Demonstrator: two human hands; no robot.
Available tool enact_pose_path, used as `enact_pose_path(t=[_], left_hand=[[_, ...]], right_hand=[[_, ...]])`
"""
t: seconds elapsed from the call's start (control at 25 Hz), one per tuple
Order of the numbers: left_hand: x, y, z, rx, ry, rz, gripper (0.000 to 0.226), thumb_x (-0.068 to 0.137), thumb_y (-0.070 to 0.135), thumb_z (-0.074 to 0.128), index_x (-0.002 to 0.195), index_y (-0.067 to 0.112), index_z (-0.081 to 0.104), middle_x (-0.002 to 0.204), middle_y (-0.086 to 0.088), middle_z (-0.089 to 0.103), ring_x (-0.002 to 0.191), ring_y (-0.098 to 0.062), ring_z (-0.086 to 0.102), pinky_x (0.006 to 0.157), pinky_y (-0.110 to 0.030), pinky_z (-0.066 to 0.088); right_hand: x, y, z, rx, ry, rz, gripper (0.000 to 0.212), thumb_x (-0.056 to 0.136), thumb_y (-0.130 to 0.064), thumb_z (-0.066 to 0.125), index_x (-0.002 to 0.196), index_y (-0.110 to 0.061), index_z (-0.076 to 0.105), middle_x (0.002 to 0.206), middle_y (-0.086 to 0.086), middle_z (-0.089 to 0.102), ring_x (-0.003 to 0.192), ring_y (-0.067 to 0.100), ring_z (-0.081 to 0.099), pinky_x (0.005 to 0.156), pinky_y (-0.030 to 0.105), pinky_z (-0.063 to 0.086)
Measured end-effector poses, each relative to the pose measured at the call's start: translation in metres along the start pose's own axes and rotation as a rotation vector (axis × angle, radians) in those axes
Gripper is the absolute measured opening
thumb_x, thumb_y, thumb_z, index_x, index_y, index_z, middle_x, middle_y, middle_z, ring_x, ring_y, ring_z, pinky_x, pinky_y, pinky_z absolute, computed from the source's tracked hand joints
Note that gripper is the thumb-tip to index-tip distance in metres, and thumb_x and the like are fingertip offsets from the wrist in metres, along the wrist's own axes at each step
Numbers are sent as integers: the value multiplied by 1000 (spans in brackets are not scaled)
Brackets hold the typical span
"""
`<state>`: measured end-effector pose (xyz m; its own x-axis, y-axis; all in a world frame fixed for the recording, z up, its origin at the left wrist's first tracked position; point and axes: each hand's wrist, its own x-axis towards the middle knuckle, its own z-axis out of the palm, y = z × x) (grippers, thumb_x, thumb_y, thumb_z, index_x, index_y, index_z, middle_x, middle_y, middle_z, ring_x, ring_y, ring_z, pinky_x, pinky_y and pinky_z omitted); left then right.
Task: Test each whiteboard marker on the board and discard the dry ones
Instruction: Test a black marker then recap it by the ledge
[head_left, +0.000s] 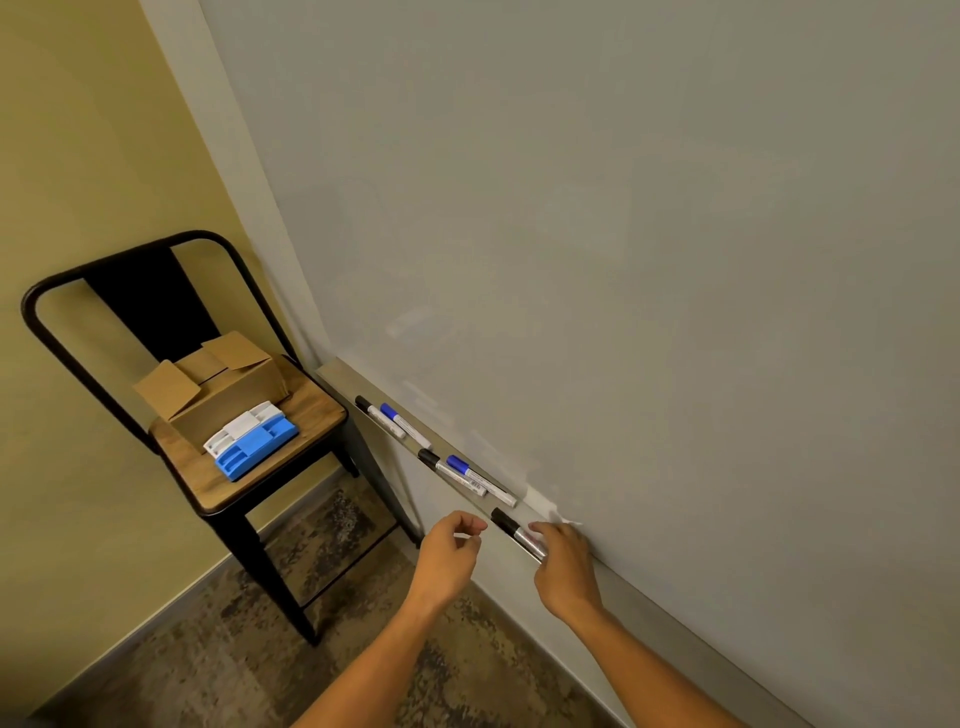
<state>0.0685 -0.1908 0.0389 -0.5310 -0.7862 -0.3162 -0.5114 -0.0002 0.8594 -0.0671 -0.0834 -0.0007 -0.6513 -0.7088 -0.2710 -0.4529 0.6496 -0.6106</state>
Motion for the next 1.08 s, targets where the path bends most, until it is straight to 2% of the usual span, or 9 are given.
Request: enact_pose_path(t=[0.28,0.48,0.88,1.08], left_hand=[[-14,-7,-10,22,-36,41,20,98,10,54,105,26,63,106,9,62,95,-8,60,75,-14,48],[-30,-11,-16,31,-72,87,20,98,9,54,106,25,63,106,7,62,97,-10,60,87,-24,53],[-65,-30,-18,77,-140,116,18,98,10,53,107,23,62,106,9,61,89,-7,60,65,-7,43],[-66,-43,-28,62,-94,74,15,98,14,54,105,25,62,106,8,61,92,-6,60,70,-10,43]], right_hand=[[-31,-8,7,40,113,-28,41,98,-13,60,136,-29,53,140,-4,51,132,16,45,108,31,44],[-54,-14,6,27,170,-40,41,99,-19,59,139,-28,51,142,-3,50,134,16,43,109,30,42],[-104,0,21,57,175,-19,34,100,-21,57,132,-33,56,142,-8,52,134,14,43,112,28,36],[-103,-9,26,53,129,-62,33,101,-23,55,132,-35,55,141,-10,51,135,11,42,112,25,33]])
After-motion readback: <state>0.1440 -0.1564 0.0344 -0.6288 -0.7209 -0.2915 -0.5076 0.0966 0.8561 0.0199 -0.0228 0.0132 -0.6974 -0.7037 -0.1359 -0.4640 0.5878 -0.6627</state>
